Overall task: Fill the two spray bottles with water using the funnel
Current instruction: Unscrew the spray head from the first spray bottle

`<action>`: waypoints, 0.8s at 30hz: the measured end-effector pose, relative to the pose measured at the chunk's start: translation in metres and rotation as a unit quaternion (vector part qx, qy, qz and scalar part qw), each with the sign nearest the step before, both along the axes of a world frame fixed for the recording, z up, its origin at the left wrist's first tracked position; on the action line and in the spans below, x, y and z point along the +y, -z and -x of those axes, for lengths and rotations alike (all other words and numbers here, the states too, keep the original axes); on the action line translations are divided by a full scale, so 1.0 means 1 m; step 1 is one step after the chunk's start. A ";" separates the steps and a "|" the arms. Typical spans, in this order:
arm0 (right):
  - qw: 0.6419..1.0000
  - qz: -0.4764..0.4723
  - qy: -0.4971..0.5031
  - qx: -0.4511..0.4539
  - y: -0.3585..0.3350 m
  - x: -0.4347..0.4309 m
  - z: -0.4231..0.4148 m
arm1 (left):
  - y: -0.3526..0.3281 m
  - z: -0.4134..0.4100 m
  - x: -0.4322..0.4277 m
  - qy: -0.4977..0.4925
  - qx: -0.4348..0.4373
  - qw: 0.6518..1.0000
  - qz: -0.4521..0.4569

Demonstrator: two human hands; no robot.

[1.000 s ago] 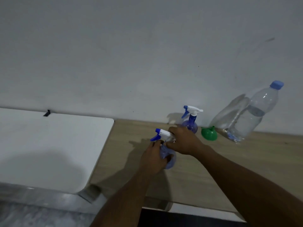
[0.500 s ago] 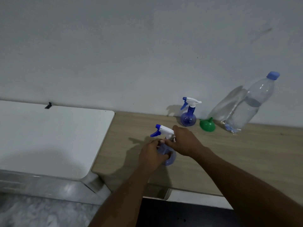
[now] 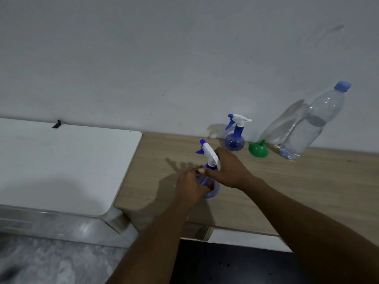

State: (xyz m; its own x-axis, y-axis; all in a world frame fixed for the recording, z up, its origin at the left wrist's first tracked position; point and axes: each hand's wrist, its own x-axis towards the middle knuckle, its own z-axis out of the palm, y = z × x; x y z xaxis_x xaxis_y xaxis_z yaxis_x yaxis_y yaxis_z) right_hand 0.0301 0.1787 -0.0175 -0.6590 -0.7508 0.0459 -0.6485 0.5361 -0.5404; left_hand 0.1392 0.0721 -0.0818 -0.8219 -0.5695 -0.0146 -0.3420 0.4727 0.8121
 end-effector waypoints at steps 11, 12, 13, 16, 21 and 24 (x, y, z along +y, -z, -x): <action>0.998 -0.018 -0.045 0.042 -0.010 -0.008 -0.009 | -0.002 0.005 0.003 0.004 -0.017 1.000 -0.010; 0.998 -0.020 -0.045 0.045 -0.010 -0.008 -0.009 | -0.003 0.005 0.004 0.003 -0.023 1.000 -0.013; 0.998 -0.022 -0.043 0.048 -0.009 -0.008 -0.009 | -0.003 0.005 0.004 0.000 -0.025 1.000 -0.011; 0.998 -0.020 -0.024 0.062 -0.006 -0.009 -0.011 | -0.001 0.005 0.005 -0.006 -0.030 1.000 0.000; 0.999 -0.025 -0.021 0.042 -0.008 -0.012 -0.009 | -0.004 0.006 0.005 0.006 -0.041 0.999 -0.003; 0.996 -0.047 -0.029 0.065 -0.010 -0.010 -0.007 | -0.003 0.006 0.006 0.002 -0.035 0.999 -0.001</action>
State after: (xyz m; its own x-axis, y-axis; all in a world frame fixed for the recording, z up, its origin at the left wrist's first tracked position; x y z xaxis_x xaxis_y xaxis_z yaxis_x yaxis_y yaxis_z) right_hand 0.0374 0.1688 -0.0078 -0.6068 -0.7929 0.0562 -0.7418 0.5394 -0.3985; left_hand 0.1336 0.0777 -0.0788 -0.8209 -0.5664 -0.0726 -0.3955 0.4722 0.7878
